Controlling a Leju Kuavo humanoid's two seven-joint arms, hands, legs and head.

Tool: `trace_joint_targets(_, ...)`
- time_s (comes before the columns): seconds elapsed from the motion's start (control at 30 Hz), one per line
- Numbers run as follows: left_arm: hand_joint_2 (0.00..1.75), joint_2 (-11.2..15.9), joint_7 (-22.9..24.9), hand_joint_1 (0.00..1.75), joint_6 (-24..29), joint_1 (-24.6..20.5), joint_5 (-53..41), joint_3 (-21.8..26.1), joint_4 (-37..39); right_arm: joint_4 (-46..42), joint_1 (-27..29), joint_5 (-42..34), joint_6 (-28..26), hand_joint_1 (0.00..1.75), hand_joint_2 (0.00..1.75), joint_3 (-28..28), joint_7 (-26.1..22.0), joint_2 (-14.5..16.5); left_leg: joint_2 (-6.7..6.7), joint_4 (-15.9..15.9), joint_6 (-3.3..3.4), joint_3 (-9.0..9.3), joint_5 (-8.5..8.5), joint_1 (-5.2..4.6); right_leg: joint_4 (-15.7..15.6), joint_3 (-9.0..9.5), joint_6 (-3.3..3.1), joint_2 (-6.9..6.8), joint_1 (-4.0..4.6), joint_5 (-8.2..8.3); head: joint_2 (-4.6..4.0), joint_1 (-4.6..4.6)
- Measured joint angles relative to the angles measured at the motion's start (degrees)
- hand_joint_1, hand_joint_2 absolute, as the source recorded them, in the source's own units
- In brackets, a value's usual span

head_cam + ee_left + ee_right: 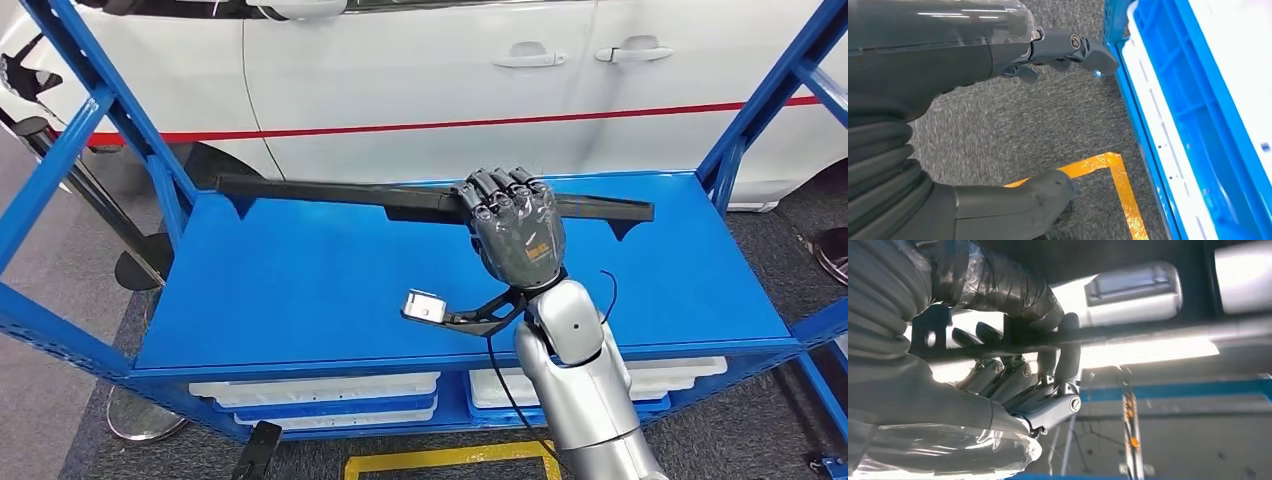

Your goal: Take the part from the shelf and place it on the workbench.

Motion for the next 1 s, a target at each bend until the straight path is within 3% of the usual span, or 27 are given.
trace_joint_targets(0.07,1.75,-0.01,-0.05,0.00,0.16,0.06,-0.03,-0.30,-0.01,-1.21,0.53,-1.83,0.00,1.75,1.75,-2.86,-6.39,2.05,0.05,2.89,-0.72,-1.20,-1.99,0.15,-0.33,0.23,-0.54,-0.10,-0.25,0.17,0.00,-0.01)
trace_joint_targets(0.13,1.75,-0.01,0.35,0.00,-0.20,0.24,-0.01,-0.39,-0.01,-1.95,1.03,-3.75,0.01,1.75,1.75,-5.99,-11.85,4.36,0.07,9.37,-1.26,-4.10,-5.41,0.37,-0.37,0.26,-0.86,-0.19,-0.25,0.12,0.00,-0.02)
trace_joint_targets(0.2,1.75,0.01,1.15,0.00,-0.96,0.66,0.09,-0.42,-0.01,-2.44,1.73,-5.18,0.02,1.75,1.75,-8.58,-15.03,6.16,0.07,14.32,-1.48,-6.41,-6.92,0.52,-0.34,0.26,-0.98,-0.21,-0.21,0.08,0.00,-0.01)
trace_joint_targets(0.23,1.75,0.03,1.57,0.00,-1.41,0.88,0.22,-0.43,-0.01,-2.72,2.12,-5.64,0.02,1.75,1.75,-9.43,-15.75,6.75,0.08,14.23,-1.48,-6.37,-6.23,0.55,-0.31,0.26,-0.98,-0.19,-0.21,0.05,0.00,-0.02)
trace_joint_targets(0.27,1.75,0.06,1.93,0.00,-1.82,1.03,0.41,-0.43,-0.01,-3.06,2.48,-5.94,0.02,1.75,1.75,-9.93,-16.01,7.17,0.08,11.91,-1.39,-5.26,-4.60,0.56,-0.27,0.29,-0.94,-0.16,-0.21,0.03,0.00,-0.02)
trace_joint_targets(0.3,1.75,0.11,2.30,0.00,-2.09,1.11,0.42,-0.42,-0.02,-3.50,2.79,-6.27,0.02,1.75,1.75,-10.18,-16.13,7.55,0.09,8.14,-1.22,-3.43,-2.62,0.56,-0.22,0.32,-0.87,-0.13,-0.22,-0.01,0.00,-0.02)
trace_joint_targets(0.37,1.75,0.21,3.13,0.00,-1.87,1.20,-0.42,-0.61,-0.02,-4.52,3.32,-7.37,0.02,1.75,1.75,-10.36,-16.46,8.27,0.08,1.53,-0.67,-0.21,-0.37,0.38,-0.11,0.31,-0.52,-0.09,-0.08,-0.09,0.00,-0.01)
trace_joint_targets(0.4,1.75,0.24,3.65,0.00,-1.34,1.33,-1.33,-0.92,-0.03,-5.04,3.60,-8.03,0.02,1.75,1.75,-10.38,-16.70,8.58,0.06,-0.02,-0.38,0.53,-0.15,0.24,-0.11,0.29,-0.26,-0.09,-0.03,-0.10,0.00,-0.01)
trace_joint_targets(0.53,1.75,0.26,5.41,0.00,0.63,2.48,-4.13,-2.91,-0.02,-6.90,5.23,-9.34,0.02,1.75,1.75,-10.39,-17.02,9.33,0.00,-1.17,0.95,1.10,0.10,0.27,0.22,0.27,1.00,-0.13,-0.08,-0.64,0.00,-0.01)
trace_joint_targets(0.6,1.75,0.24,5.84,0.00,0.64,2.76,-4.03,-3.35,-0.01,-7.55,5.71,-9.59,0.02,1.75,1.75,-10.39,-17.02,9.45,0.06,-1.63,1.54,1.32,0.41,0.51,4.59,-1.69,1.35,-0.13,-0.08,-3.33,0.00,0.02)
trace_joint_targets(0.67,1.75,0.19,6.01,0.00,0.03,3.07,-3.24,-3.39,-0.01,-7.86,6.37,-9.98,0.02,1.75,1.75,-10.48,-17.14,9.46,0.08,-1.58,1.74,1.26,0.40,0.41,12.25,-5.43,1.51,-0.13,-0.12,-6.73,0.00,0.02)
trace_joint_targets(0.7,1.75,0.17,5.99,0.00,-0.40,3.31,-2.76,-3.38,-0.01,-7.92,6.80,-10.24,0.02,1.75,1.75,-10.59,-17.29,9.44,0.09,-1.51,1.77,1.25,0.36,0.37,14.93,-6.85,1.56,-0.14,-0.15,-7.37,0.00,0.03)
trace_joint_targets(0.73,1.75,0.16,5.93,0.00,-0.77,3.54,-2.39,-3.36,-0.01,-7.94,7.16,-10.57,0.02,1.75,1.75,-10.74,-17.50,9.43,0.08,-1.42,1.78,1.24,0.31,0.35,15.67,-7.35,1.55,-0.14,-0.16,-6.96,0.00,0.02)
trace_joint_targets(0.77,1.75,0.16,5.82,0.00,-1.04,3.71,-2.07,-3.35,-0.01,-7.99,7.37,-10.94,0.02,1.75,1.75,-10.88,-17.75,9.41,0.06,-1.27,1.75,1.24,0.23,0.35,13.99,-6.62,1.47,-0.14,-0.17,-5.48,0.00,0.03)
trace_joint_targets(0.8,1.75,0.14,5.57,0.00,-1.26,3.78,-1.69,-3.34,-0.01,-8.17,7.45,-11.45,0.02,1.75,1.75,-11.01,-18.01,9.40,0.02,-1.06,1.65,1.24,0.11,0.35,10.27,-4.80,1.31,-0.15,-0.17,-3.36,0.00,0.03)
trace_joint_targets(0.87,1.75,0.10,4.82,0.00,-1.51,3.73,-0.94,-3.29,-0.02,-8.72,7.42,-12.74,0.02,1.75,1.75,-11.13,-18.59,9.41,-0.06,-0.56,1.22,1.14,-0.25,0.18,2.82,-1.13,0.88,-0.11,-0.02,-0.61,0.00,0.02)
trace_joint_targets(0.9,1.75,0.09,4.42,0.00,-1.59,3.65,-0.54,-3.25,-0.02,-9.04,7.41,-13.60,0.02,1.75,1.75,-11.19,-18.88,9.41,-0.08,-0.40,0.95,1.08,-0.40,0.09,0.75,-0.16,0.67,-0.08,0.08,-0.12,0.00,0.01)
trace_joint_targets(1.0,1.75,0.12,3.78,0.00,-1.53,3.47,0.39,-3.09,-0.04,-9.72,7.50,-16.78,0.02,1.75,1.75,-11.44,-19.72,9.43,-0.05,-0.33,0.00,1.01,-0.65,0.09,-0.03,0.05,-0.10,0.07,0.16,-0.05,0.00,0.01)
